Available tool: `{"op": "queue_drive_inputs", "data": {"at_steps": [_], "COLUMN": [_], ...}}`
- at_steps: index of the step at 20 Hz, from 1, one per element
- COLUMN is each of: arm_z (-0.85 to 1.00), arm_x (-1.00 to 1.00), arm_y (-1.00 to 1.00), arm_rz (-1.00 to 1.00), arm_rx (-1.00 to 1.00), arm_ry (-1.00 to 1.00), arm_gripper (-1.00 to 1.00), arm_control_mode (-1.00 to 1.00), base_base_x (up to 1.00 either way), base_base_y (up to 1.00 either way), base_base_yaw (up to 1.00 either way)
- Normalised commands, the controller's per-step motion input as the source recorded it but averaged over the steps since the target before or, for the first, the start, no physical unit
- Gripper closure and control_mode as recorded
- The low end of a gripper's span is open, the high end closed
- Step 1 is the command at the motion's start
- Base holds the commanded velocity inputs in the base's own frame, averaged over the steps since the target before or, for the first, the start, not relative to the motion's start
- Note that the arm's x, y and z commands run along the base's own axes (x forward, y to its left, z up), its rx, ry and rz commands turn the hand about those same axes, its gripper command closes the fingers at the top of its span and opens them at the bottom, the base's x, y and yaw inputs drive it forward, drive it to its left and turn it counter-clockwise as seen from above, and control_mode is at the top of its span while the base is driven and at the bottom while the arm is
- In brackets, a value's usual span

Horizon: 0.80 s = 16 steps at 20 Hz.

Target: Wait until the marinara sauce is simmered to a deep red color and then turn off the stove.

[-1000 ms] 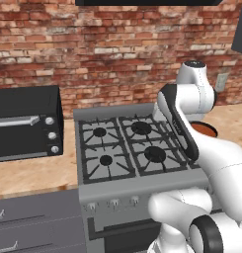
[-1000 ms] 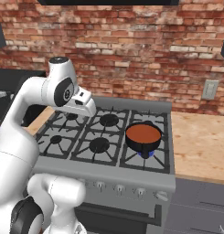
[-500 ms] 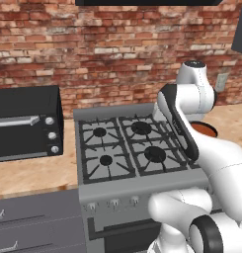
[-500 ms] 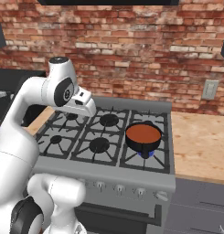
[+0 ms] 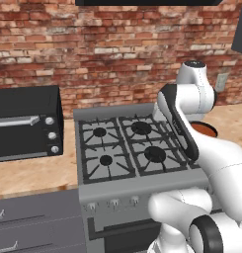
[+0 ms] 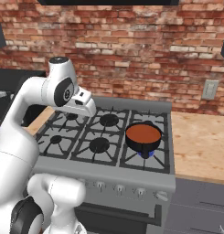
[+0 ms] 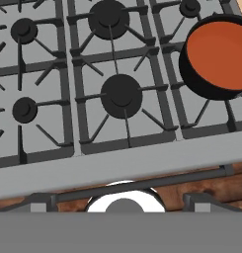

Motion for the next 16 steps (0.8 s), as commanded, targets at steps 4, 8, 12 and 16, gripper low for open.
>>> {"op": "queue_drive_inputs", "data": {"at_steps": [4,8,12,16], "arm_z": [0.00,0.00,0.00,0.00], "arm_x": [0.00,0.00,0.00,0.00], "arm_y": [0.00,0.00,0.00,0.00], "arm_rz": [0.00,0.00,0.00,0.00], "arm_rx": [0.00,0.00,0.00,0.00], "arm_ry": [0.00,0.00,0.00,0.00], "arm_gripper": [-1.00,-1.00,-1.00,-1.00], "arm_control_mode": [-1.00,-1.00,-1.00,-1.00], "base_base_x": [0.00,0.00,0.00,0.00], "base_base_y": [0.00,0.00,0.00,0.00], "base_base_yaw": [0.00,0.00,0.00,0.00]}}
